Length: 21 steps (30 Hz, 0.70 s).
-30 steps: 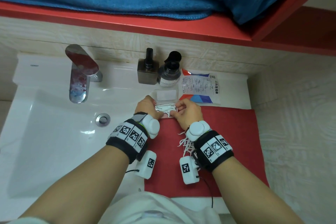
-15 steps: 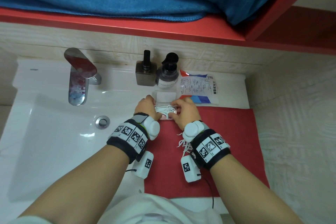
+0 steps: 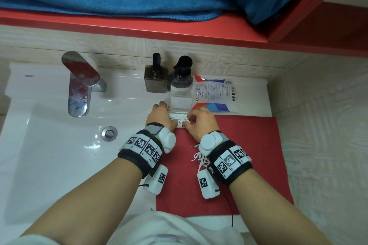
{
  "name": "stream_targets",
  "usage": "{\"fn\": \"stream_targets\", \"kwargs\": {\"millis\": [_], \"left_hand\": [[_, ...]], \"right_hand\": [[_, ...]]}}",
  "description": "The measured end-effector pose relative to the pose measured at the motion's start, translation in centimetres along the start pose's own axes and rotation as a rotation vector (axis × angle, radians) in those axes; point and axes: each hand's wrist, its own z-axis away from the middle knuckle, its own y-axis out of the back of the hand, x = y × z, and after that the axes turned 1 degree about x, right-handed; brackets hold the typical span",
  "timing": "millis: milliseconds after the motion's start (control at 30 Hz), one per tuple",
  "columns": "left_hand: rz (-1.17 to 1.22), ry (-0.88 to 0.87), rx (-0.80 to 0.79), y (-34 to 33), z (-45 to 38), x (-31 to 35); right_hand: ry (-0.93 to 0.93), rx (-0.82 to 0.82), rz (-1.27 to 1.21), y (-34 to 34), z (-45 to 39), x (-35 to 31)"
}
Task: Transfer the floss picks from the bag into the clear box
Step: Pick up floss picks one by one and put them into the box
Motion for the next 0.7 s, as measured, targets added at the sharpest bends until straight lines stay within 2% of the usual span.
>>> {"fn": "stream_targets", "kwargs": {"millis": [167,333,433,567,700], "left_hand": [[0.026,0.016,0.023,1.0,0.0,-0.1],[0.060,0.063,-0.020,1.6,-0.1,-0.4],[0.117,0.099,0.053,1.7,0.3,-0.5],[0.257,0.062,0.240,2.0,0.7,-0.8],[0.310,0.038,0.197,2.2,0.9,-1.4]], "right_hand": [[-0.002,0.042,-0.061,0.3,-0.2,-0.8],[0.004,0.046,-0.077,0.4,-0.5,-0.8],[-0.004,0.063,-0.122,0.5,-0.4,-0.7],[-0.025,0.052,-0.085,0.8,-0.5,0.4],[-0.061,-0.012,-0.071,0.3,-1.1,1.1]]}}
